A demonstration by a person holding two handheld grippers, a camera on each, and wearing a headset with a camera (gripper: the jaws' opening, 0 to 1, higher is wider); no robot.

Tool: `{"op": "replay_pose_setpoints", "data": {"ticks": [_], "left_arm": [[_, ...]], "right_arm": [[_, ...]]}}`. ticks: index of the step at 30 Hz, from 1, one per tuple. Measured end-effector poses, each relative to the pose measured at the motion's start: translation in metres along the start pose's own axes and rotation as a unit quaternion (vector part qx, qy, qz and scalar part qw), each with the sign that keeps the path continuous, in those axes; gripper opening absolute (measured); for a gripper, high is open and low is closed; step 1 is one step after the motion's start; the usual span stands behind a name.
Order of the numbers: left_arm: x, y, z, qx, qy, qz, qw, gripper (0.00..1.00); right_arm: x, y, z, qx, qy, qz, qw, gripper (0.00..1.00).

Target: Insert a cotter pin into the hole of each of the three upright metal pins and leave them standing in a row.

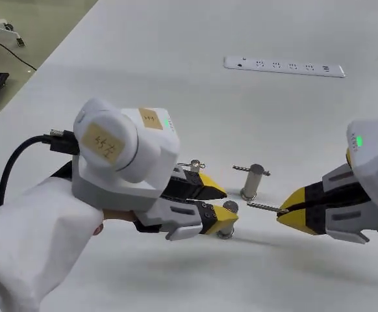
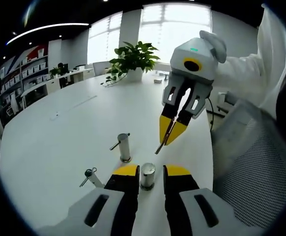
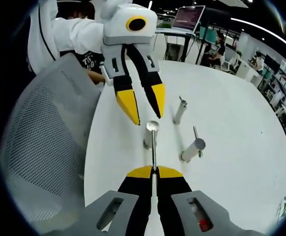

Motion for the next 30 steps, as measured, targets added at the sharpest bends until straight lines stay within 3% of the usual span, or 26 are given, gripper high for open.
{"op": "replay_pose_setpoints", "data": {"ticks": [5, 10, 30], "left_arm": [[0.003, -0.003, -0.006, 0.001, 0.008, -0.008, 0.9999, 0.18], [0.006, -0.005, -0.004, 0.003, 0.0, -0.018, 0.9998, 0.14], [0.007, -0.006, -0.004, -0.004, -0.006, -0.019, 0.9998, 0.1]], "right_arm": [[0.005, -0.002, 0.001, -0.006, 0.005, -0.012, 0.9999, 0.0], [0.01, -0.003, 0.002, -0.011, 0.011, -0.02, 0.9997, 0.0], [0.017, 0.005, 0.003, -0.041, 0.027, -0.029, 0.9984, 0.0]]}}
Point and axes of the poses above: the centre of the closed fingertips' face, and the gripper's own axes: x roughly forward along the fingers, z roughly to its right, y roughly out of its top, the point moved 6 cm from there along -x, roughly backward along the fingers
